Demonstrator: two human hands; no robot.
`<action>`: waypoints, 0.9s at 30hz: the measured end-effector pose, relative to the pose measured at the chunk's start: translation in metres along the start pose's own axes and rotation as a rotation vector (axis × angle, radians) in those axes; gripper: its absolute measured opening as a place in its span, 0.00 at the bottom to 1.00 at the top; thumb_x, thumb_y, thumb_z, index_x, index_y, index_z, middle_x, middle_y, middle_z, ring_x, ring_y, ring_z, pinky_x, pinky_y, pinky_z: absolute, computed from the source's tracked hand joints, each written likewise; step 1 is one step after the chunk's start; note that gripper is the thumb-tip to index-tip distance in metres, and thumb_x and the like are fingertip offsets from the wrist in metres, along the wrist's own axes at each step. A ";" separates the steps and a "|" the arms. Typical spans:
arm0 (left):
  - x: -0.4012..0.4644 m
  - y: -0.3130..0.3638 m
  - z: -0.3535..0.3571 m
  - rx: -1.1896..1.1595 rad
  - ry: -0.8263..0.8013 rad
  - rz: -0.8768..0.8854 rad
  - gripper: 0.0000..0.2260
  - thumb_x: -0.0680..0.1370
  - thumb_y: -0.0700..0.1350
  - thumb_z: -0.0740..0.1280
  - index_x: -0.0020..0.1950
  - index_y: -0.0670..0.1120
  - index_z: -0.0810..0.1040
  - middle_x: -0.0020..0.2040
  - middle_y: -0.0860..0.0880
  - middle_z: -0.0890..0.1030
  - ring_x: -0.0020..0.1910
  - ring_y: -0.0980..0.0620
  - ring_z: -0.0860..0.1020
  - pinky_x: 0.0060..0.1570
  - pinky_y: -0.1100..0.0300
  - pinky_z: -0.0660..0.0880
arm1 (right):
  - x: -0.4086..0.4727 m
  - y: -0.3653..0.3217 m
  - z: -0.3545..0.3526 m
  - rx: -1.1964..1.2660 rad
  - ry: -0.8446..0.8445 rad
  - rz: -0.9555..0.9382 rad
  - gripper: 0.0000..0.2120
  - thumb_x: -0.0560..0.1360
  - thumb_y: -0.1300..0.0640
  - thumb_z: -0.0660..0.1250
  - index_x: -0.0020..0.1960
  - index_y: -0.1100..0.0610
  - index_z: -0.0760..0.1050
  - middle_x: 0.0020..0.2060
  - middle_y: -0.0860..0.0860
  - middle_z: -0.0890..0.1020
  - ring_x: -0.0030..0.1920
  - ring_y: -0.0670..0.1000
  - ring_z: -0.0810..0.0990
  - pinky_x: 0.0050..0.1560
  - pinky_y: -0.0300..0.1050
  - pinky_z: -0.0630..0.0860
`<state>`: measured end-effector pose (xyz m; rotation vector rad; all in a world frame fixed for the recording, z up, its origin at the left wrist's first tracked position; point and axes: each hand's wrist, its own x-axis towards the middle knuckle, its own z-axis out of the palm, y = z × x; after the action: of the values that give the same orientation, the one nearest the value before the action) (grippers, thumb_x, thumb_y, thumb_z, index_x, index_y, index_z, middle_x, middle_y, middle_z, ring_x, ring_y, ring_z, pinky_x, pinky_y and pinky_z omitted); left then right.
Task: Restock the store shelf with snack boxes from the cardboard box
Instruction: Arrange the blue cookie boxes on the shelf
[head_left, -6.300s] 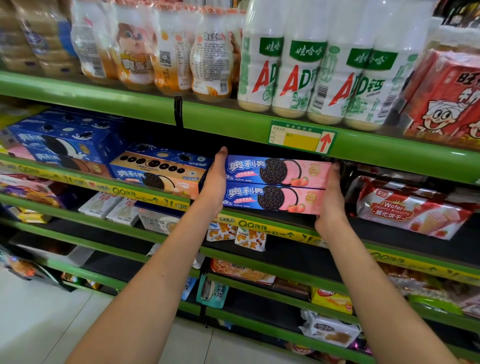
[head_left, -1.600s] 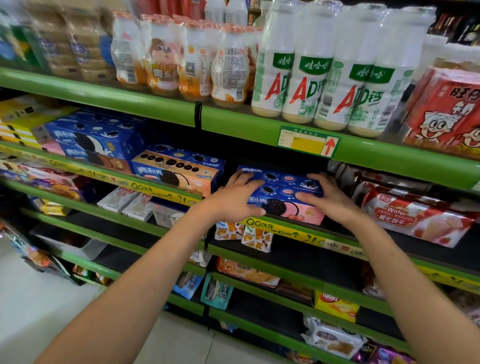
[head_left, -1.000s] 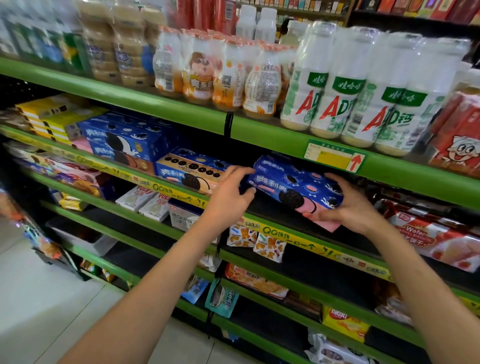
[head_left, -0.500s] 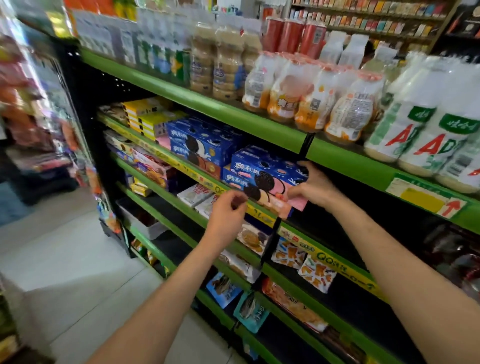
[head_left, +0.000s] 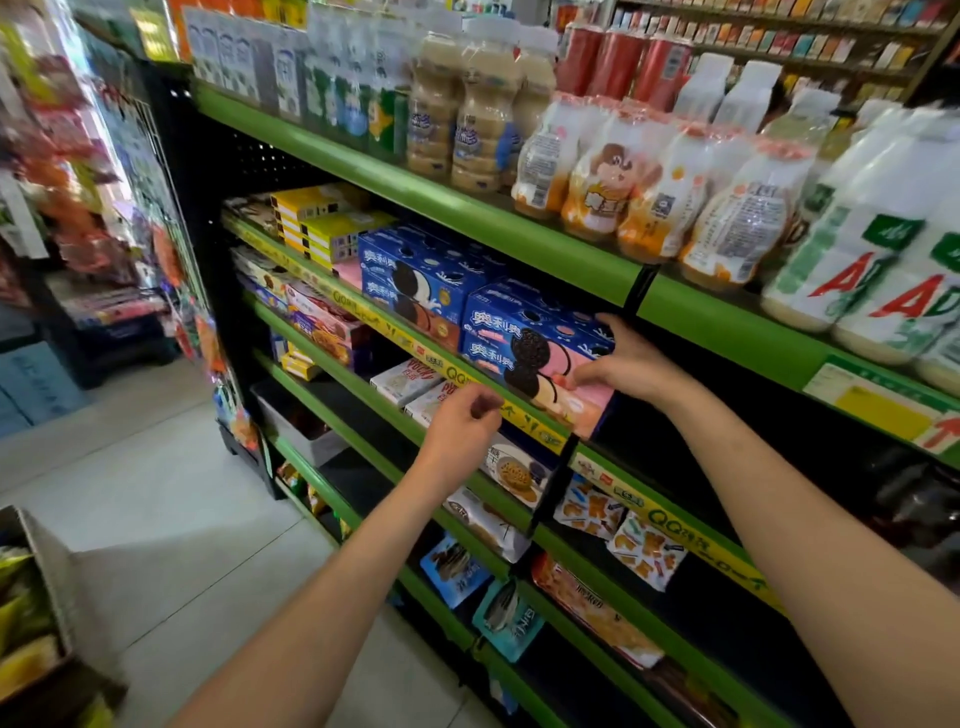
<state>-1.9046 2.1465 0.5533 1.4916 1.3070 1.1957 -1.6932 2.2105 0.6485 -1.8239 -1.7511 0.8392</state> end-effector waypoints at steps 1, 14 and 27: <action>0.000 0.002 0.002 -0.003 -0.004 -0.006 0.06 0.81 0.40 0.63 0.55 0.48 0.78 0.49 0.52 0.78 0.48 0.58 0.76 0.40 0.71 0.71 | 0.001 0.001 0.001 0.006 0.002 -0.002 0.52 0.61 0.59 0.82 0.77 0.51 0.57 0.46 0.37 0.77 0.44 0.38 0.78 0.36 0.33 0.71; 0.001 0.007 0.025 -0.020 -0.023 -0.053 0.05 0.80 0.41 0.64 0.54 0.47 0.78 0.49 0.48 0.80 0.48 0.51 0.78 0.44 0.61 0.72 | 0.006 0.006 0.002 0.013 0.046 -0.043 0.49 0.61 0.59 0.81 0.76 0.48 0.60 0.43 0.35 0.75 0.42 0.36 0.75 0.37 0.34 0.68; 0.010 0.010 0.047 -0.061 -0.025 -0.086 0.07 0.79 0.42 0.65 0.49 0.54 0.79 0.46 0.54 0.80 0.43 0.60 0.78 0.42 0.63 0.72 | -0.026 0.018 0.004 -0.275 0.186 -0.235 0.41 0.70 0.39 0.70 0.78 0.46 0.58 0.77 0.49 0.61 0.75 0.53 0.63 0.74 0.53 0.62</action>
<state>-1.8565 2.1557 0.5531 1.3890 1.2941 1.1472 -1.6837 2.1834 0.6358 -1.7496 -1.9837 0.3393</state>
